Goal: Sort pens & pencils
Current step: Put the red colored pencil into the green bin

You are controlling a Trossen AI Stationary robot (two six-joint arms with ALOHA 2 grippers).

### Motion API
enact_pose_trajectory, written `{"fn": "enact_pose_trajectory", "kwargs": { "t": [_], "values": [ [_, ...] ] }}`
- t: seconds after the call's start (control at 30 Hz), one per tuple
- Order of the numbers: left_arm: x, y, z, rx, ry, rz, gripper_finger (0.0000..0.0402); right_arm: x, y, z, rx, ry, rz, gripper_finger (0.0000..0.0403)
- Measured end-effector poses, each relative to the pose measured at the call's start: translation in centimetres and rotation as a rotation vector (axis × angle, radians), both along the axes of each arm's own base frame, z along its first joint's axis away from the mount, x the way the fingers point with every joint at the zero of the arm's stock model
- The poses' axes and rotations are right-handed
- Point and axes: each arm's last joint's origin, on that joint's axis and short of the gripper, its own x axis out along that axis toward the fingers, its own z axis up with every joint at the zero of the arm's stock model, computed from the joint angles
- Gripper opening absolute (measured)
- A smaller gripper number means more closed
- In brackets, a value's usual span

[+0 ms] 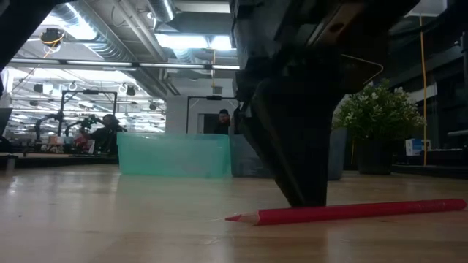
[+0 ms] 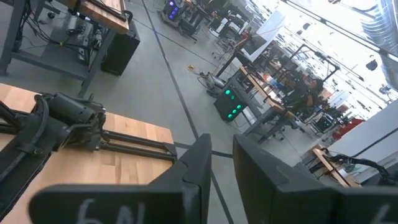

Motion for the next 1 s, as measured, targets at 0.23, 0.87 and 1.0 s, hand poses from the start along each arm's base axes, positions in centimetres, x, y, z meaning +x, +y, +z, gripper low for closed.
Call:
{"fn": "enact_pose_trajectory", "kwargs": {
  "t": [0.23, 0.87, 1.0],
  "values": [
    [0.3, -0.1, 0.8, 0.018, 0.004, 0.002, 0.009, 0.0, 0.0, 0.0, 0.001, -0.001, 0.001, 0.0069],
    [0.5, -1.3, 3.9, 0.017, -0.061, 0.054, 0.009, 0.0, 0.0, -0.1, 0.017, -0.003, -0.001, 0.0069],
    [0.7, -1.4, 3.4, -0.008, -0.064, 0.061, 0.009, 0.0, 0.0, -0.1, 0.018, -0.004, -0.002, 0.0069]
  ]
}}
